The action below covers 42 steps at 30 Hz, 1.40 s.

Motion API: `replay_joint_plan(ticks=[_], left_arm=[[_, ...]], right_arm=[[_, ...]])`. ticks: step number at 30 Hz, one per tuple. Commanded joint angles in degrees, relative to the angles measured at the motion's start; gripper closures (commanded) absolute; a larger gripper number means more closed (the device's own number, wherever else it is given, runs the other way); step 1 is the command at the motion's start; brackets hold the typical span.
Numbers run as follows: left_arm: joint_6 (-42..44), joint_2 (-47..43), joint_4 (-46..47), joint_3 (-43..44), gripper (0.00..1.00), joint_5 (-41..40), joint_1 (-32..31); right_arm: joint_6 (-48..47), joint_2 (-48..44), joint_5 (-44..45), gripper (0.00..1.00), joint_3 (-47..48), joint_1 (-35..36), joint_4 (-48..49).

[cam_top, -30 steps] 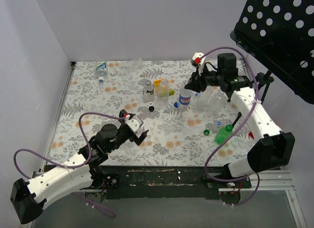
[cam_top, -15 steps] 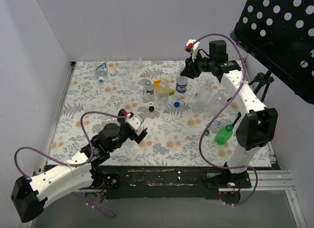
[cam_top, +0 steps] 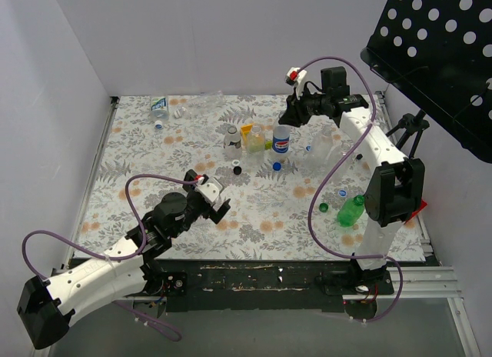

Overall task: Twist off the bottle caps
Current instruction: Place the plastic bottle at the center of the board.

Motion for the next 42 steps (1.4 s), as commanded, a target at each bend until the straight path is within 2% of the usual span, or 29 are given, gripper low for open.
replay_joint_plan(ticks=[1,6,11,24,42], left_arm=[[0.31,-0.59,0.97,-0.02,0.02,-0.04,0.35],[0.22,-0.59,0.8,-0.1,0.02,0.13,0.35],[0.22,-0.59,0.97,-0.1,0.02,0.31,0.44],[0.13,-0.85,0.88,0.07,0.02,0.57,0.53],[-0.39,-1.03,1.15,0.34,0.02,1.72,0.88]], right_arm=[[1.19,0.08,-3.59,0.94,0.62,-0.15,0.91],[1.02,0.61,-3.16,0.87,0.44,-0.15,0.29],[0.58,0.35,-2.81,0.73,-0.17,-0.15,0.2],[0.14,-1.14,-2.81,0.49,-0.88,-0.15,0.2],[-0.65,-4.57,-2.1,0.3,-2.11,-0.06,0.47]])
